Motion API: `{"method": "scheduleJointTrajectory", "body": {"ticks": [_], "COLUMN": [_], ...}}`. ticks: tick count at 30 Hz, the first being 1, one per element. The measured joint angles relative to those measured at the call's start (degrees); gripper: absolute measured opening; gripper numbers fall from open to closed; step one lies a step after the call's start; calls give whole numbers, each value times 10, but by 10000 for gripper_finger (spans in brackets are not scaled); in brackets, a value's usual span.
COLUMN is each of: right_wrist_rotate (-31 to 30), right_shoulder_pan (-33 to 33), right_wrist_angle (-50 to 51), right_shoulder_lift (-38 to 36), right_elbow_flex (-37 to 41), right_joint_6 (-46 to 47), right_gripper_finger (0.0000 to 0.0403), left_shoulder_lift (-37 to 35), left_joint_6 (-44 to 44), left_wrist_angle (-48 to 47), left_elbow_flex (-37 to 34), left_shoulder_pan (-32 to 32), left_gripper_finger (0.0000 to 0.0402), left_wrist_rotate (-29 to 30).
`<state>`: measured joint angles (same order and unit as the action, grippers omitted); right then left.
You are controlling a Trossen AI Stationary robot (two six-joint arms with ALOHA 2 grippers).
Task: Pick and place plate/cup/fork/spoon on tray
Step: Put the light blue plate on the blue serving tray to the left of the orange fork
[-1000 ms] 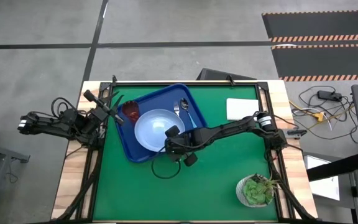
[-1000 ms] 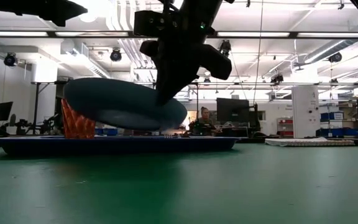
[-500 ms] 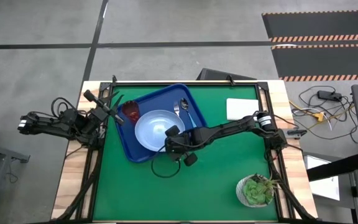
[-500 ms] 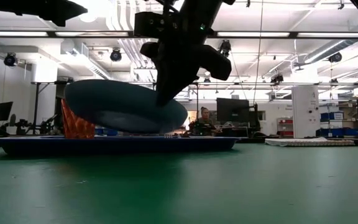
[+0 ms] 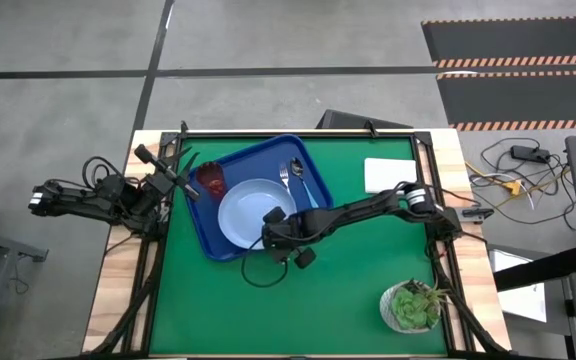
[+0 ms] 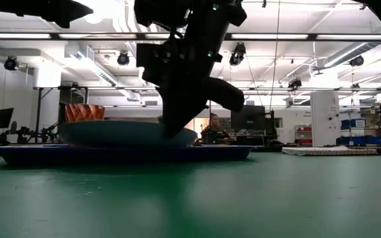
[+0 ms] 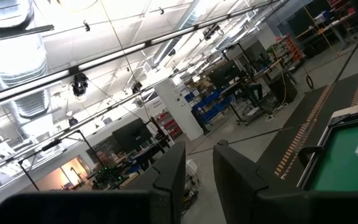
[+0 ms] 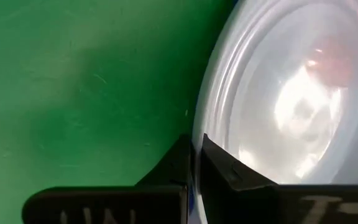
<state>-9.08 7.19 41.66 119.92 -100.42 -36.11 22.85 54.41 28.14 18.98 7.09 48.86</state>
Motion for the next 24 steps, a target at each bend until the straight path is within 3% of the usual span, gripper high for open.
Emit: {"method": "scheduleJointTrajectory", "body": {"ticks": [14,24], "right_wrist_rotate": [0,0], "right_shoulder_pan": [-6,-6], "right_wrist_angle": [-21,-43], "right_shoulder_lift": [-1,-1], "right_elbow_flex": [0,-1], "right_joint_6": [-7,-15], "right_gripper_finger": [15,89], "left_shoulder_lift": [0,0], "left_joint_6": [0,0], "left_wrist_angle": [0,0], "left_elbow_flex": [0,0], "left_shoulder_pan": [0,0], "left_gripper_finger": [63,63], "left_wrist_rotate": [0,0]}}
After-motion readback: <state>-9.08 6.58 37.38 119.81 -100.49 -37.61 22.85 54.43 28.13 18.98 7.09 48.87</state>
